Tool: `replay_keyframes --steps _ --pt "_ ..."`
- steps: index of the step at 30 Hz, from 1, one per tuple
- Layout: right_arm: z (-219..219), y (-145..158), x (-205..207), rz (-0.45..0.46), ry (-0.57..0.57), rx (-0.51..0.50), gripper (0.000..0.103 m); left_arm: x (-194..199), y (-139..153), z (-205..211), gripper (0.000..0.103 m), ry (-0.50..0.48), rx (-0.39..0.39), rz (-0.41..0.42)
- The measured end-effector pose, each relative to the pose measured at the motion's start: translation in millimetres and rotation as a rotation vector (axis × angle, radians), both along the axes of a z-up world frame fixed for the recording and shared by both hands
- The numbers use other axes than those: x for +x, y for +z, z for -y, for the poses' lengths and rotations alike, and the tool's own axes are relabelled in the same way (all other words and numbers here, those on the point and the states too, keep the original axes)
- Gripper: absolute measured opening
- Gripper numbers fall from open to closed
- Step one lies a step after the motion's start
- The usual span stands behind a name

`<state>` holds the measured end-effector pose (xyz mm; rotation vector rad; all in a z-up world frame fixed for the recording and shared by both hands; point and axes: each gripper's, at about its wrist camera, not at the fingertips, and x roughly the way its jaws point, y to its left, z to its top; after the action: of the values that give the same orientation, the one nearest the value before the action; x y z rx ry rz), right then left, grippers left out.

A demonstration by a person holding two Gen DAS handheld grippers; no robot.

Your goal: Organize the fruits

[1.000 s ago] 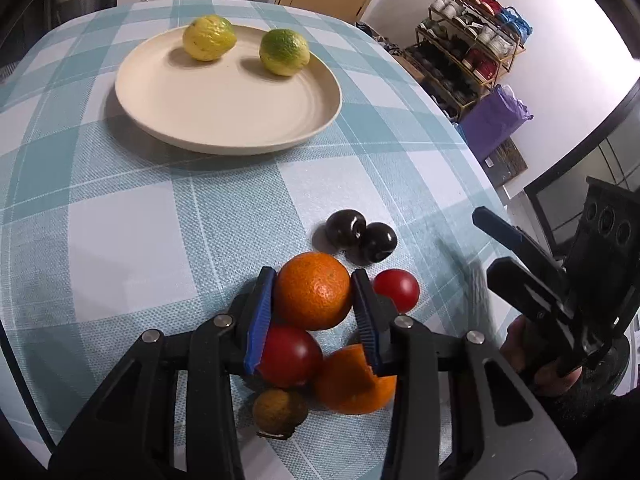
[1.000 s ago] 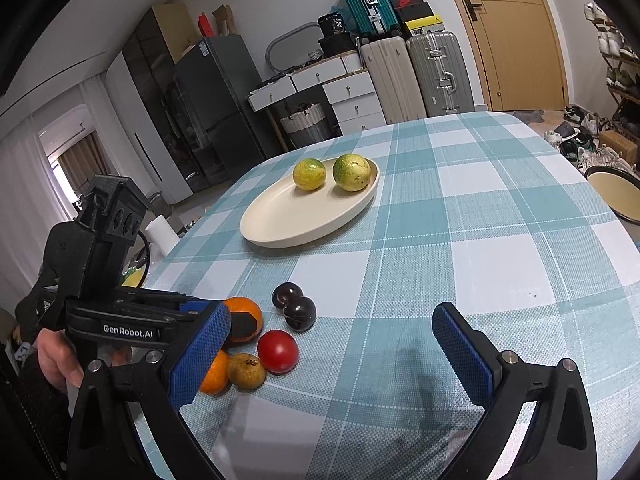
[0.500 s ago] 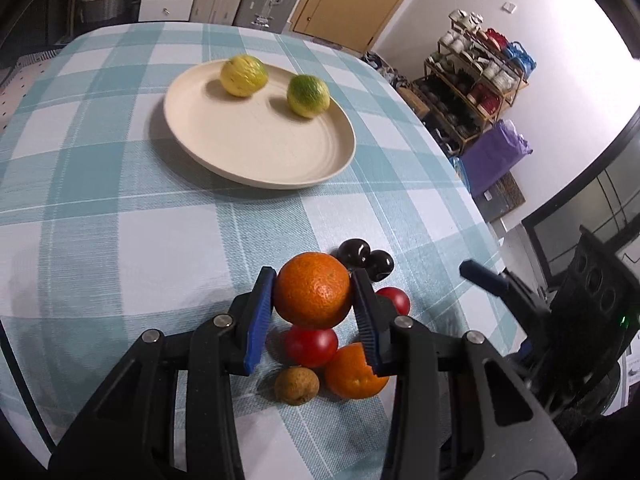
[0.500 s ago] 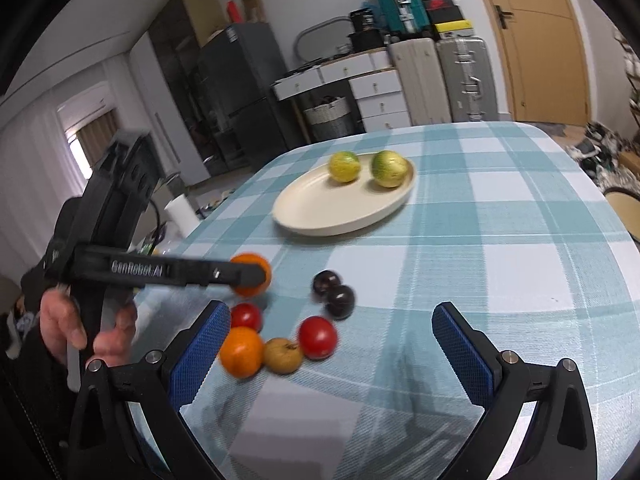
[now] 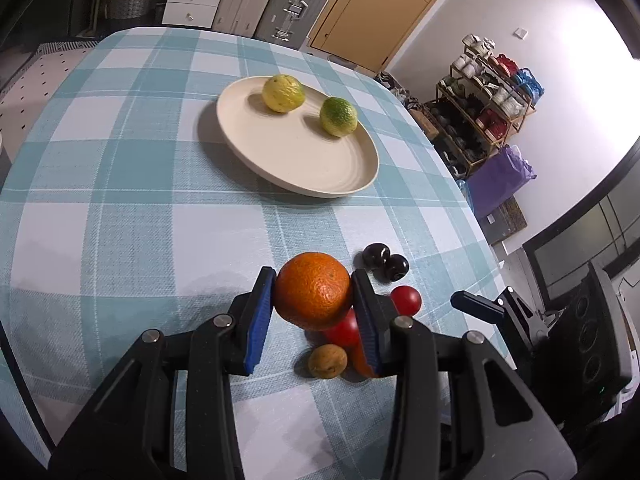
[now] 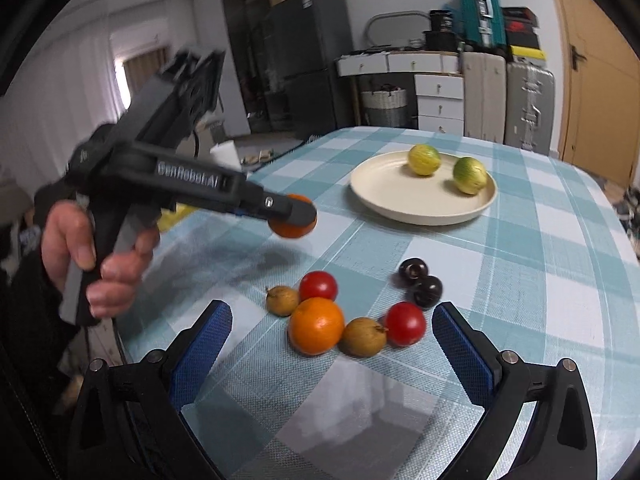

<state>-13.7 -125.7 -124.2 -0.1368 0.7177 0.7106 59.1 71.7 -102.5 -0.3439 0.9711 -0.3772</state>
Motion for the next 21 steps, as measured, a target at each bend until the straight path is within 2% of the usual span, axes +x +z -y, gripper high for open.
replay_keyframes --steps 8,11,15,18,20,21 --pt "-35.8 -9.8 -8.6 0.128 0.035 -0.209 0.102 -6.6 -4.8 -13.7 0.035 0.014 -0.025 -0.005" --pt "-46.2 -15.5 -10.4 0.150 0.053 -0.259 0.099 -7.7 -6.7 -15.9 0.035 0.013 -0.031 -0.007" --pt "-54.8 -23.2 -7.6 0.153 0.067 -0.311 0.083 -9.5 -9.6 -20.2 0.035 0.013 -0.047 -0.007" --pt "-59.3 -26.7 -7.6 0.191 0.074 -0.363 0.079 -9.1 -12.9 -23.0 0.035 0.014 -0.051 -0.013" --pt "-61.1 -27.3 -7.2 0.209 0.080 -0.384 0.073 -8.4 -15.4 -25.8 0.035 0.017 -0.060 -0.017" --pt "-61.6 -27.6 -7.8 0.208 0.082 -0.387 0.066 -8.2 -16.2 -26.4 0.035 0.019 -0.064 -0.019"
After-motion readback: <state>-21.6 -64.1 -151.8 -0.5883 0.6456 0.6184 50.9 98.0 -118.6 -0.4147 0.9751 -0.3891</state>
